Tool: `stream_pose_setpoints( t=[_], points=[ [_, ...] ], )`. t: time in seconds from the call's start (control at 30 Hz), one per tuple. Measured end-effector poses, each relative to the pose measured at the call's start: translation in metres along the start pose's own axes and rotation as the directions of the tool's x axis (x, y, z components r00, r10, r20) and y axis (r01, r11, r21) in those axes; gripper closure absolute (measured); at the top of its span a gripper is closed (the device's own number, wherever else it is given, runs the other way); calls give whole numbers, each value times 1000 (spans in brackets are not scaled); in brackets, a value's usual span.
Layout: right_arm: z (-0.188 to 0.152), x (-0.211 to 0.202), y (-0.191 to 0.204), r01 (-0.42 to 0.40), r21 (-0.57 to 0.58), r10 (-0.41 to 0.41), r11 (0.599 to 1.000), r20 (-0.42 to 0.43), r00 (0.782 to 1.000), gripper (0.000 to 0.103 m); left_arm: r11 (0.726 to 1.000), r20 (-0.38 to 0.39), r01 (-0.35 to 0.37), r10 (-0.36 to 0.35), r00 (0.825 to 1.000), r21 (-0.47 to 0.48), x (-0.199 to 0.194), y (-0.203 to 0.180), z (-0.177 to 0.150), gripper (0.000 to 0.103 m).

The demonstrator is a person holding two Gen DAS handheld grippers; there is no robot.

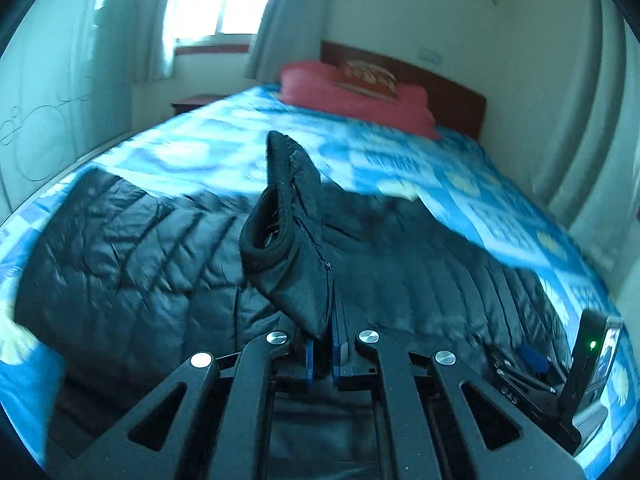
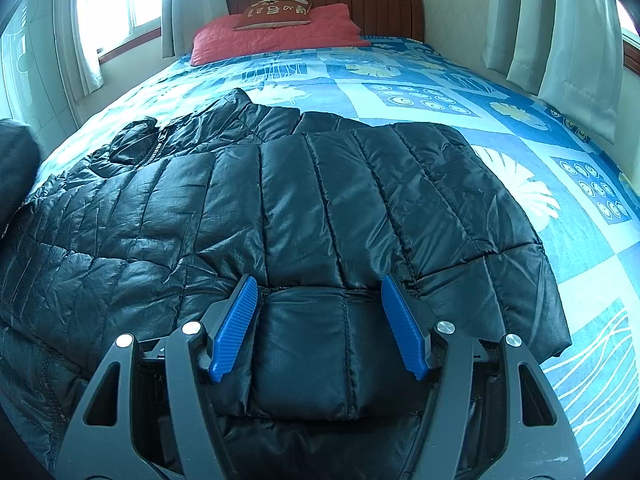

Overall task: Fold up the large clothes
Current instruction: 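Carry the sleeve over the jacket body and open the left tool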

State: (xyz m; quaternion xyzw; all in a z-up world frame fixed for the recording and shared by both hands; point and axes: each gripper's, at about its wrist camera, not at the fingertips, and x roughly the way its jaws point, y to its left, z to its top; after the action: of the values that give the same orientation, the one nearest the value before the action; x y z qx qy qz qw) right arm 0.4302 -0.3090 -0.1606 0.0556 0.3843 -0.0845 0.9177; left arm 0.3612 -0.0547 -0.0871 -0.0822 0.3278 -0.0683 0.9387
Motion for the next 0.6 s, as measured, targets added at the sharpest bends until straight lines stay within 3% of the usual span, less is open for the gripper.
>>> stream_pose_setpoints(
  t=[0.23,0.37,0.43,0.47,0.5,0.6],
  points=[
    [-1,0,1,2,0,-2,1000,1,1000,39,996,-82,-17,24,996,87,38,-48,-26,98],
    [0,1,0,2,1,-2,1000,1,1000,39,992,-96,-37,48,994,120,43,-59,-28,92],
    [0,1,0,3,1,-3,1000,0,1000,39,992,-97,-30,42,994,122,39,-62,-27,75],
    [0,1,0,3,1,-3,1000,-1,1000,39,993,-94,-28,39,995,116,33,-61,-26,58],
    [0,1,0,3,1,-3,1000,-1,1000,39,993,-88,-30,40,995,114,31,-61,-26,46],
    [1,0,1,6,-1,-6,1000,-8,1000,39,992,-74,-23,33,997,127,18,-62,-27,44]
  ],
)
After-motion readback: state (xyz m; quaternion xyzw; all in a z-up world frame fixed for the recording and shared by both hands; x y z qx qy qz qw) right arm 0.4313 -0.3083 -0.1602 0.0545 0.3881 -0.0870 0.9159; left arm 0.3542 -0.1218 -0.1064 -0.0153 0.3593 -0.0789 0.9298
